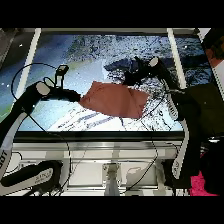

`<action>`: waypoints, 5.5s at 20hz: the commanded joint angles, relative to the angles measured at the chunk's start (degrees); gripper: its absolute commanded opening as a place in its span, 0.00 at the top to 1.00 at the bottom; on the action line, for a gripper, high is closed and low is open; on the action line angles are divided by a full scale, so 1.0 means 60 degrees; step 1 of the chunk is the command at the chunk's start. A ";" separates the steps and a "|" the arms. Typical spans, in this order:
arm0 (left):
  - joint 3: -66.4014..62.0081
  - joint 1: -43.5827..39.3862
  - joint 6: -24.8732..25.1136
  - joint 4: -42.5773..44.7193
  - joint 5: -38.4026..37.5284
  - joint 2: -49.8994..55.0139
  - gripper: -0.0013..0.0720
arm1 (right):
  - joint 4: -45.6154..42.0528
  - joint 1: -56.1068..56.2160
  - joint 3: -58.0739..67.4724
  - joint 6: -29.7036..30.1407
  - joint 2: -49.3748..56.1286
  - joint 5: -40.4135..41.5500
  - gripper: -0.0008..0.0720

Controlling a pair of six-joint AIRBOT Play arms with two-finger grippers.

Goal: Fold the clothes and pants, and hang the long-sleeved shirts on hangers.

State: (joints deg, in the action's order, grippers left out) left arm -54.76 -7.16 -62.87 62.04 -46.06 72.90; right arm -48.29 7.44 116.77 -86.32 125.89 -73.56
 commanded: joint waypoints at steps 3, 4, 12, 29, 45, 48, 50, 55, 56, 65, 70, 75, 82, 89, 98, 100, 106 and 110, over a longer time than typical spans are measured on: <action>0.0040 0.0000 0.0011 -0.1297 0.0506 0.0437 0.96 | 0.0004 -0.0324 0.0171 0.0007 -0.1308 -0.0747 0.98; 0.0007 0.0000 0.0029 -0.1858 0.0973 0.0382 0.96 | 0.0004 -0.0372 0.0168 0.0007 -0.1679 -0.0892 0.98; -0.2568 -0.0484 0.2612 -0.6076 0.4455 -0.0018 0.96 | 0.0040 -0.0459 0.0171 -0.0124 -0.3472 0.3530 0.98; -0.2135 -0.0973 0.2382 -0.3406 0.2262 0.0404 0.97 | -0.1388 -0.1253 -0.1541 0.0412 -0.5096 0.2310 0.98; 0.5144 -0.3016 0.0215 -0.3330 0.1381 -0.5089 0.97 | -0.1701 -0.1235 -1.3129 -0.0364 -1.3642 0.1297 0.98; 0.5293 -0.3085 0.0219 -0.3340 0.1606 -0.5406 0.97 | -0.1705 -0.1231 -1.3154 -0.0284 -1.4007 0.1453 0.98; 0.5242 -0.3078 0.0211 -0.3351 0.2463 -0.5544 0.97 | -0.1727 -0.1235 -1.2568 -0.0157 -1.3621 0.2051 0.98; 0.5100 -0.3078 -0.0339 -0.3381 0.4972 -0.5577 0.97 | -0.1475 -0.1107 -0.9963 0.0415 -1.0877 0.2623 0.98; 0.5100 -0.3078 -0.0492 -0.3377 0.5395 -0.5574 0.97 | -0.1486 -0.0929 -0.9347 0.0430 -1.0145 0.2881 0.98; 0.5096 -0.3078 -0.0546 -0.5016 0.8455 -0.3289 0.96 | -0.1377 0.0444 -0.6175 -0.0047 -0.5541 0.6342 0.98; 0.5078 -0.3075 -0.2000 -0.4699 1.1996 -0.1934 0.44 | -0.1304 0.0783 -0.6167 -0.1679 -0.4728 1.0189 0.95; 0.5056 -0.3075 -0.2772 -0.4171 1.2604 -0.2033 0.04 | -0.1446 0.0401 -0.6091 -0.1752 -0.4688 0.9041 0.38; 0.5056 -0.3075 -0.2696 -0.3213 1.1089 -0.4696 0.04 | -0.1424 -0.2528 -0.4554 -0.0470 -0.4324 0.0229 0.25; 0.5060 -0.3078 -0.2703 -0.2018 0.7941 -0.6448 0.08 | 0.0809 -0.4204 -0.4448 0.0616 -0.2572 -0.3475 0.08; 0.5060 -0.3082 -0.2707 -0.2018 0.7945 -0.6430 0.08 | 0.0193 -0.3045 -0.4444 0.0718 -0.2324 -0.1967 0.05; 0.5060 -0.3082 -0.2707 -0.2018 0.7945 -0.6430 0.08 | 0.0342 -0.2801 -0.4444 0.0725 -0.2313 -0.1672 0.05; 0.5060 -0.3093 -0.2707 -0.2018 0.7941 -0.6430 0.08 | -0.0051 -0.2670 -0.4441 0.0211 -0.2091 -0.1122 0.04; 0.5060 -0.3096 -0.2707 -0.2018 0.7938 -0.6430 0.09 | 0.0506 -0.2473 -0.4401 0.0226 -0.1687 -0.0943 0.04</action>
State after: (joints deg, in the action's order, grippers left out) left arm -24.36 -25.69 -79.11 49.91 1.58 34.37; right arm -45.76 -8.21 90.17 -84.55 114.37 -81.23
